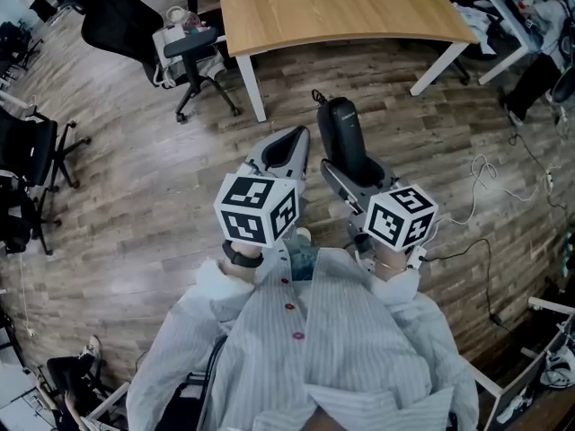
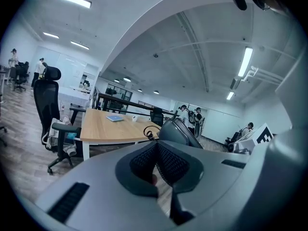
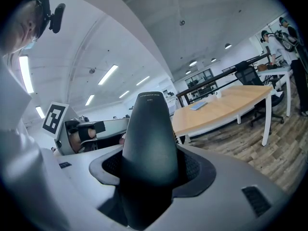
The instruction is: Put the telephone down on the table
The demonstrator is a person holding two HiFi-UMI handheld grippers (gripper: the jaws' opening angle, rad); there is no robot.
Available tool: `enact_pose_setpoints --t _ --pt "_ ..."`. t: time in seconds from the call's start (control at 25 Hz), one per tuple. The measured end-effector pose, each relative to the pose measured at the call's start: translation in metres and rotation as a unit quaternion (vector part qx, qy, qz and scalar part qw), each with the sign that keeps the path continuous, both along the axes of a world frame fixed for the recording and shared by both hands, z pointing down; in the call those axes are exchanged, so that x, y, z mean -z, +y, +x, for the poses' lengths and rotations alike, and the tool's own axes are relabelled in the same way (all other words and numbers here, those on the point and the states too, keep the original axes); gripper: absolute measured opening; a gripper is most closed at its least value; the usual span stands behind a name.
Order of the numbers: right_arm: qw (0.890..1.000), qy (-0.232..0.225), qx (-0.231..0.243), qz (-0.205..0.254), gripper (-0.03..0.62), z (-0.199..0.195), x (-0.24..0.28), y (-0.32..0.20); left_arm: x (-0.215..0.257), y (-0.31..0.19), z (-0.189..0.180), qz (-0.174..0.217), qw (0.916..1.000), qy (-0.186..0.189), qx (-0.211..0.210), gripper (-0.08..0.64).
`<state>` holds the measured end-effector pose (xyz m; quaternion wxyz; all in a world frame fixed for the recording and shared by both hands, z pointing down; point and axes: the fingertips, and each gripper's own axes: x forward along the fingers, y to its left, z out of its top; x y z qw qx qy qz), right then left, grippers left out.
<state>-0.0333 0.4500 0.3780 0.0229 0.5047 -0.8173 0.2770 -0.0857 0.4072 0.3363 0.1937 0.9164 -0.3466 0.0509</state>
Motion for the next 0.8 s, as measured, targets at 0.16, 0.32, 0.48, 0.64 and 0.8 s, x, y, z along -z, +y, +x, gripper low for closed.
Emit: enact_pose_setpoints --t 0.16,0.32,0.48,0.64,0.8 --pt "1.000 -0.005 0.002 -0.006 0.290 0.007 -0.004 -0.010 -0.004 -0.008 0.006 -0.004 1.0000 -0.006 0.001 0.009" --pt "1.000 -0.007 0.005 -0.007 0.290 0.004 -0.007 -0.030 -0.006 -0.027 0.002 -0.003 1.0000 -0.008 0.004 0.009" --pt "1.000 -0.005 0.010 -0.006 0.290 0.001 -0.009 -0.058 -0.008 -0.057 0.003 -0.002 0.9999 -0.011 0.003 0.008" --pt "1.000 -0.006 0.003 -0.007 0.290 0.005 -0.008 -0.093 -0.006 -0.094 0.008 -0.002 0.9999 -0.014 -0.004 0.008" --pt "1.000 -0.004 0.000 -0.009 0.290 0.011 -0.008 -0.127 -0.006 -0.131 0.014 -0.003 0.9998 -0.017 -0.005 0.009"
